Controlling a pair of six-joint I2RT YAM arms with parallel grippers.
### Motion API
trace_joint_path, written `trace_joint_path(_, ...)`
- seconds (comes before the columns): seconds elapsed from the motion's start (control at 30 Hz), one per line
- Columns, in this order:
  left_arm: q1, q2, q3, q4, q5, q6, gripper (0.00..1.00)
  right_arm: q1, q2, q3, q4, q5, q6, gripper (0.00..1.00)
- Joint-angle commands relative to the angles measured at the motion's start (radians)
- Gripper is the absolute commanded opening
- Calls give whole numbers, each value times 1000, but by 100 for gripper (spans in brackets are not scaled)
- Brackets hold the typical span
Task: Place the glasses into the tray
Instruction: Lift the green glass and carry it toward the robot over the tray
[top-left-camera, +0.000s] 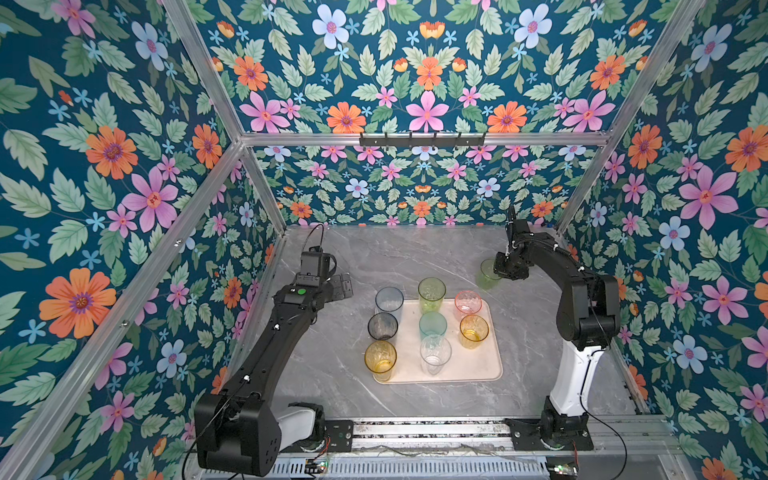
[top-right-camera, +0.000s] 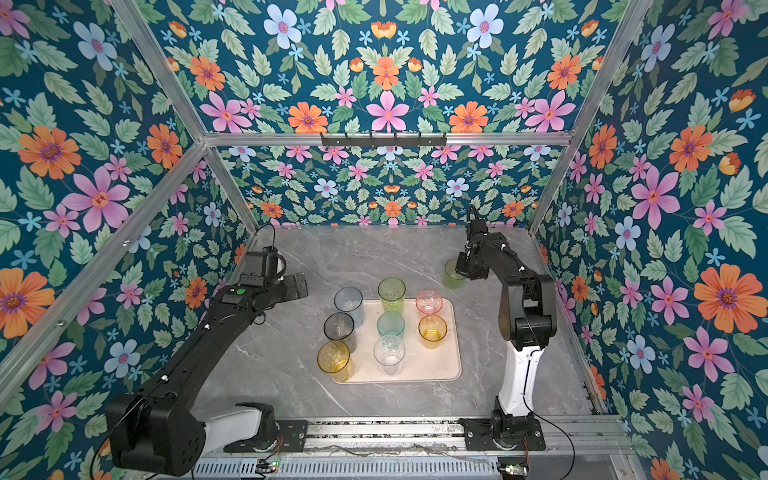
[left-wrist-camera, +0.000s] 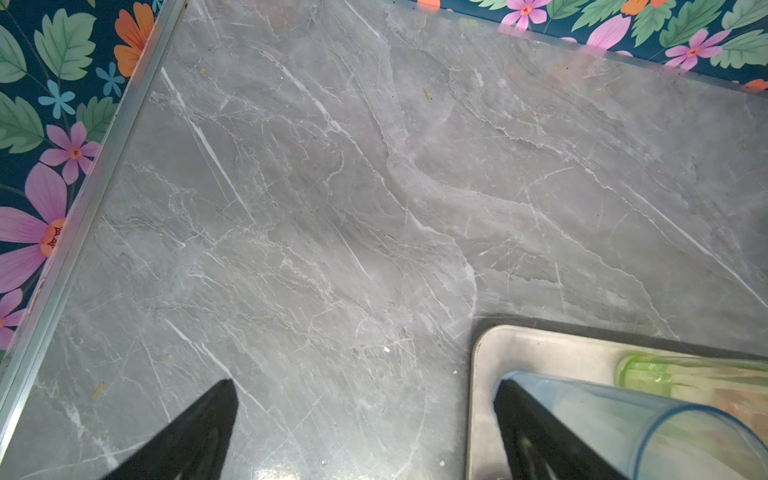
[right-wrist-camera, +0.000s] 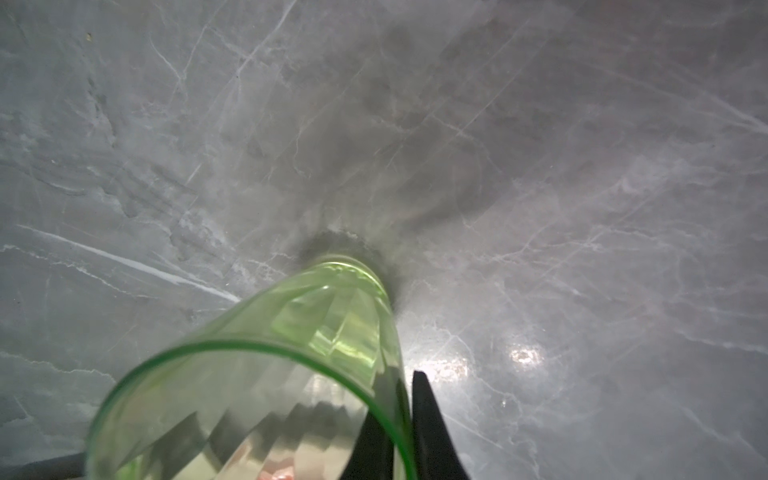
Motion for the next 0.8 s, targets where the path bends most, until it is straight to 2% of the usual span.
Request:
trace_joint_path(0.0,1,-2,11,4,-3,4,99,1,-6,4,-14,-2,1,7)
trace_joint_path(0.77,1,-9,8,3,2,4,99,1,-169,18,-124,41,-38,3)
